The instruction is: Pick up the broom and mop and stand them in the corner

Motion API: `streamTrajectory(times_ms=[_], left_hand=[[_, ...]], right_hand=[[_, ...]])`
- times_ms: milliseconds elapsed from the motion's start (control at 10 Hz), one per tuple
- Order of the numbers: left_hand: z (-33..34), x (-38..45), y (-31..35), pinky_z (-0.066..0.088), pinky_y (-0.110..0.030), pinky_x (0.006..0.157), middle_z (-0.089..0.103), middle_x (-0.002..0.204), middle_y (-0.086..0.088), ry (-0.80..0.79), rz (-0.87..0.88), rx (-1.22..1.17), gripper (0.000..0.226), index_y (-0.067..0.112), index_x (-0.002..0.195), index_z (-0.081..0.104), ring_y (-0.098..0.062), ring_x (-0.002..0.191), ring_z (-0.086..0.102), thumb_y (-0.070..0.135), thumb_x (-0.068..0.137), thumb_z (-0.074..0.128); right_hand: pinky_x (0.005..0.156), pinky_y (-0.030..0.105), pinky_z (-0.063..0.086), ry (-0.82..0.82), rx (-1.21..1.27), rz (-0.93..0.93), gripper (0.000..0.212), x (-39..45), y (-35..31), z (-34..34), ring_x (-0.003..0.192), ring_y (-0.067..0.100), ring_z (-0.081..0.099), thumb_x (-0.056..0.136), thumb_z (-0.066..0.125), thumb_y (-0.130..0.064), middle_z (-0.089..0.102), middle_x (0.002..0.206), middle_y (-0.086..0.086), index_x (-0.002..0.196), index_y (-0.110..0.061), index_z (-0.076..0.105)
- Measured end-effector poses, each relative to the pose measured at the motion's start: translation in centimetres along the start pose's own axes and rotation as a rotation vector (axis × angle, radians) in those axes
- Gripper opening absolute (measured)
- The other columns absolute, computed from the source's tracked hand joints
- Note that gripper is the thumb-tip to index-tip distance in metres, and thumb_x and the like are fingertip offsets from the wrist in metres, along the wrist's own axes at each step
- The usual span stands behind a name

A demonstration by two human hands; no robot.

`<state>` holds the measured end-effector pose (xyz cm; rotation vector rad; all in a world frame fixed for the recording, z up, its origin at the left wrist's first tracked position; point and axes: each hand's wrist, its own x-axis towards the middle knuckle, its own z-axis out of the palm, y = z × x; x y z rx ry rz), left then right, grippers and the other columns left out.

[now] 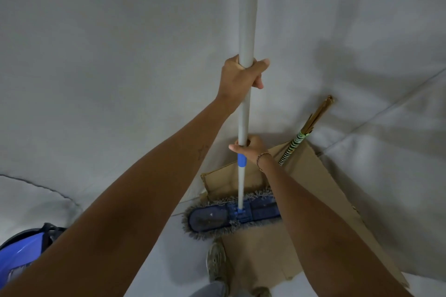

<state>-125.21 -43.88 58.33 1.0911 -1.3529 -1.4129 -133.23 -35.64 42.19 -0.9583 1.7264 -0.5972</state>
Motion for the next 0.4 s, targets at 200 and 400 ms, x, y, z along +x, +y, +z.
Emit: streamTrajectory(times_ms=[200,400], left_hand=[[-1.9,-2.8,-1.5,0.055,-0.039,0.089,0.073,0.095,-0.007,0.017,-0.044,0.15,0.032,0.012,0.093,0.067,-0.021,0.091,0.069,0.032,0.07,0.077],[-3.9,-9.7,-1.9,0.039,-0.021,0.1,0.062,0.128,0.004,0.095,-0.004,0.314,0.047,0.017,0.124,0.059,-0.01,0.119,0.055,0.028,0.08,0.072]], right_hand=[[0.087,0.034,0.052,0.108,0.004,-0.073,0.045,-3.6,-0.3,-0.7,0.103,0.027,0.062,0.077,0.073,-0.015,0.065,0.116,0.017,0.116,0.0,0.057],[0.099,0.035,0.044,0.208,-0.01,-0.178,0.064,-9.2,0.3,-1.3,0.123,0.027,0.052,0.08,0.068,-0.01,0.049,0.14,0.014,0.137,-0.003,0.041]])
